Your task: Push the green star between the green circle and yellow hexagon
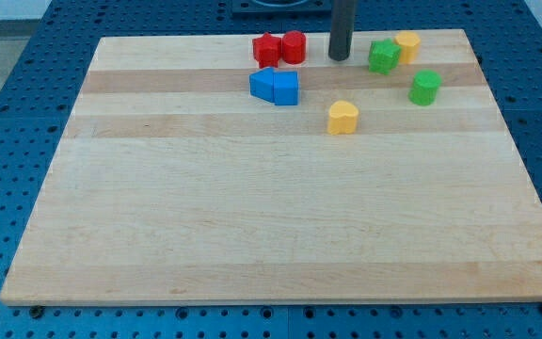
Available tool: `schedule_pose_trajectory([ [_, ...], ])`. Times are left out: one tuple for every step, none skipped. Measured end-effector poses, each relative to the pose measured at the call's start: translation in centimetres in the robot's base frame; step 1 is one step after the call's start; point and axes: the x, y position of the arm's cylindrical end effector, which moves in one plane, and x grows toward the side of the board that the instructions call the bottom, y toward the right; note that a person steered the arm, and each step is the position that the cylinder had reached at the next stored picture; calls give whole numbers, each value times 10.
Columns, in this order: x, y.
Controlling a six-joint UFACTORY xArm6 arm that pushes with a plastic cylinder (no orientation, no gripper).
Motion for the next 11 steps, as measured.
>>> schedule_pose_trajectory([
  [-3,17],
  [-3,21],
  [0,32],
  [0,49],
  [0,58],
  [6,58],
  [18,58],
  [31,58],
  [36,65],
  [37,75],
  [37,75],
])
